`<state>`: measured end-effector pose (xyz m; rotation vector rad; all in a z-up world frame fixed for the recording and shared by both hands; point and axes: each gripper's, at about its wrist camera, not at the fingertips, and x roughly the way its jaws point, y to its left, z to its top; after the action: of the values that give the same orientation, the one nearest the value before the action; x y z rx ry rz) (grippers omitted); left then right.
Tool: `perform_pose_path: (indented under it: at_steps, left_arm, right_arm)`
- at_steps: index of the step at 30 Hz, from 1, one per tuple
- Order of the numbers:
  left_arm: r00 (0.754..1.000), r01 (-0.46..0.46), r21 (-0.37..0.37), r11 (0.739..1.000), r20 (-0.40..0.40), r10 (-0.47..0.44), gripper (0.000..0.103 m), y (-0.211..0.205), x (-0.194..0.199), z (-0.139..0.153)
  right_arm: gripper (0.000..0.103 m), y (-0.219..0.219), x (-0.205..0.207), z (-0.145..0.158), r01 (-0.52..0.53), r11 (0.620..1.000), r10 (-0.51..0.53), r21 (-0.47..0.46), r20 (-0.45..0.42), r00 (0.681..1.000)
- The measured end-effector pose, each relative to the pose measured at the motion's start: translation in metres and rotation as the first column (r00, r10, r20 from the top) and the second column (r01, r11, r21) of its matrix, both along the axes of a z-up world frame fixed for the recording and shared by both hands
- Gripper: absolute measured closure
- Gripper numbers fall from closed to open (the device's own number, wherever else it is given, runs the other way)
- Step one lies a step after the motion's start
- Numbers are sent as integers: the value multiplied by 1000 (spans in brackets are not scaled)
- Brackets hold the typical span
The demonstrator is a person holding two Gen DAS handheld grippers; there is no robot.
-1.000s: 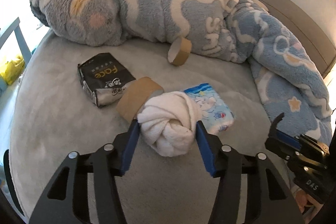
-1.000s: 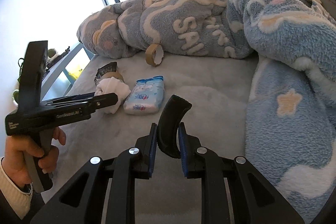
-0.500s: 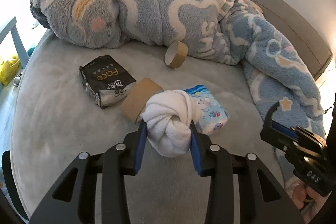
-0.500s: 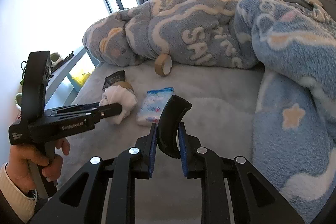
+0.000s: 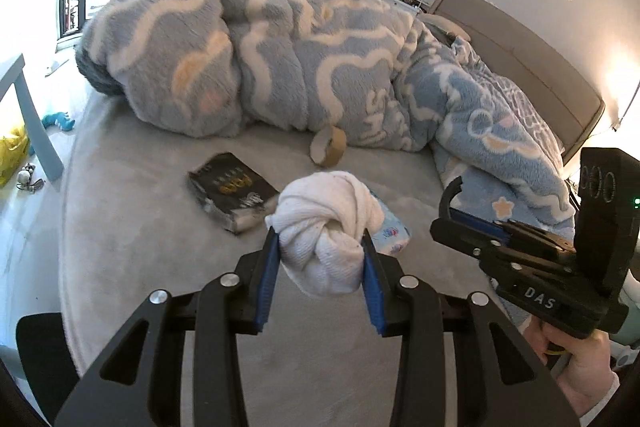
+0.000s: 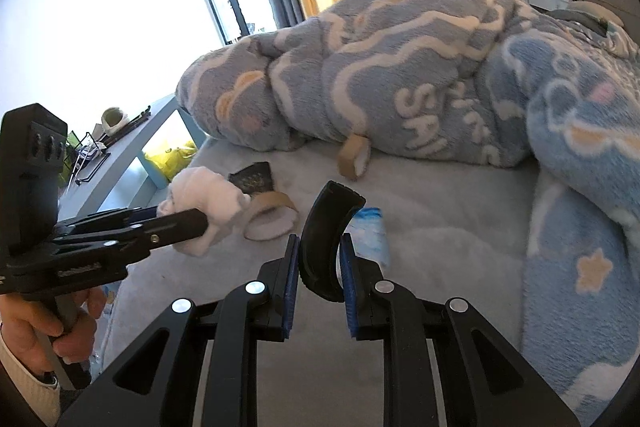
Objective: Collect trash
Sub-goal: 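Carry the sock ball with the left tool over the black bin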
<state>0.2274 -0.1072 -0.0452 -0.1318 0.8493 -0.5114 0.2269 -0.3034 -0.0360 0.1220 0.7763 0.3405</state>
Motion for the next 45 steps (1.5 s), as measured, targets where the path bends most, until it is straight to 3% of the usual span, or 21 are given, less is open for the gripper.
perform_pose_path:
  at_steps: [24,45]
  left_arm:
    - [992,-128,69,989,14,127,62,130,-7,10]
    - [976,-197,158,968,-58,208,62,215,-32,-22]
  right_arm:
    - [83,137,26,6,-166,986,166,-19,-3,986]
    - [83,239,12,5,-286,958,286,-4,-1,958]
